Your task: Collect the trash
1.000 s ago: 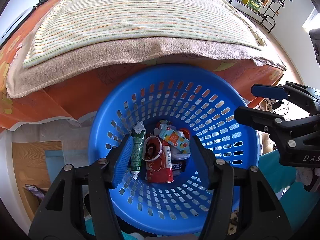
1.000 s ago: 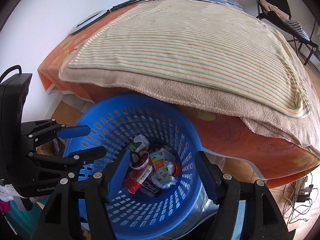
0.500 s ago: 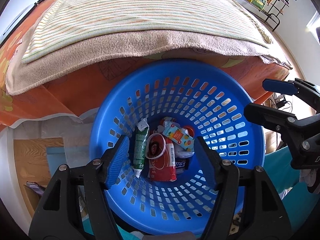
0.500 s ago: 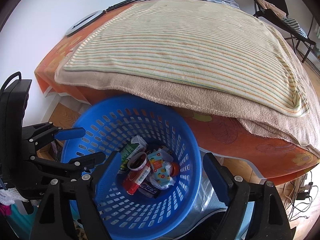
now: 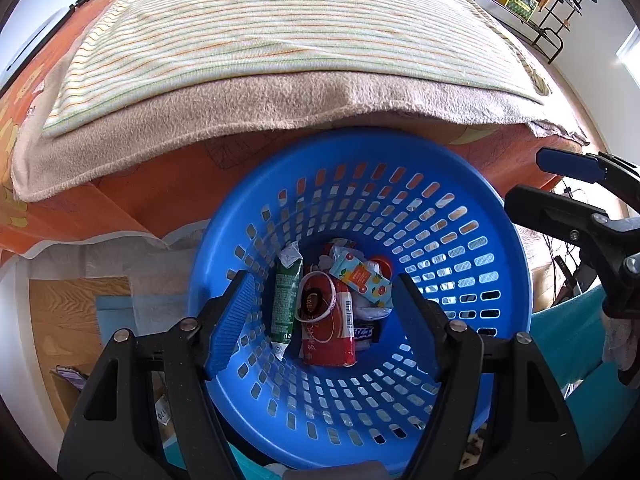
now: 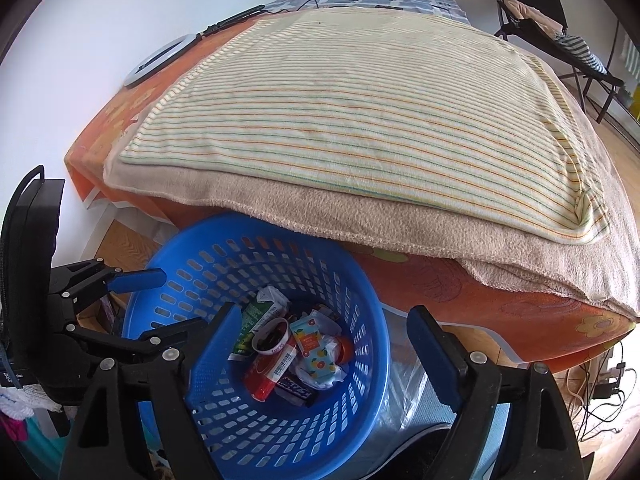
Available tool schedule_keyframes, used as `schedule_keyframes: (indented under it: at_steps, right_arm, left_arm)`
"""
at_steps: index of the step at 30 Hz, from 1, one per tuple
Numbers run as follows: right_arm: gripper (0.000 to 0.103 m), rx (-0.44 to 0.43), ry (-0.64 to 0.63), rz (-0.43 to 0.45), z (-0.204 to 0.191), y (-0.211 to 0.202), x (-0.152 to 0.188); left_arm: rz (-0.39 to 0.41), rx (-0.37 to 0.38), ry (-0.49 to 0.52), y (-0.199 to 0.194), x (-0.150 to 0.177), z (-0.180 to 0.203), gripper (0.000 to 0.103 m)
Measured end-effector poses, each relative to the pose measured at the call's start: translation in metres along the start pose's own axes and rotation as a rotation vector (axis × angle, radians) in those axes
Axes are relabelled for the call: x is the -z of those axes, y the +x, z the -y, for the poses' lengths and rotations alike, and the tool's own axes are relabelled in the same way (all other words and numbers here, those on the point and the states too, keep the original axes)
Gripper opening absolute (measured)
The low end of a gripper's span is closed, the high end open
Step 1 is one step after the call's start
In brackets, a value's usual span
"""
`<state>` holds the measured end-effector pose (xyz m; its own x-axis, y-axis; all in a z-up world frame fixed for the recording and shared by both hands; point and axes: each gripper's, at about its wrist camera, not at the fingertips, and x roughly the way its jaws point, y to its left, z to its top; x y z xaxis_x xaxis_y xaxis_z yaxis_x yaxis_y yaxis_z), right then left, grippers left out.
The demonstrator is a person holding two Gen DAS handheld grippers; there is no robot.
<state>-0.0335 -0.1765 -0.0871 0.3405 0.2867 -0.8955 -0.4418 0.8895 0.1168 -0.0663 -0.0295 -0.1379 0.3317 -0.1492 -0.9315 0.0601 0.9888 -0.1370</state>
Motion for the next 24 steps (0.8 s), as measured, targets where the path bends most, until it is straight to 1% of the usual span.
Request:
schedule_keyframes:
  at_steps: [3, 17, 24]
  right_arm:
    - [0.086, 0.002, -0.004, 0.013, 0.0, -0.003, -0.005]
    - [0.087, -0.007, -0.014, 0.083, 0.003, -0.022, -0.044]
    - [0.087, 0.0, -0.024, 0.129, 0.008, -0.032, -0.072]
  left_arm:
    - [0.013, 0.0, -0.014, -0.006, -0.008, -0.003, 0.073]
    - [0.139, -0.012, -0.054, -0.047, -0.057, -0.023, 0.073]
    - [0.21, -0.019, -0.065, -0.069, -0.092, -0.033, 0.073]
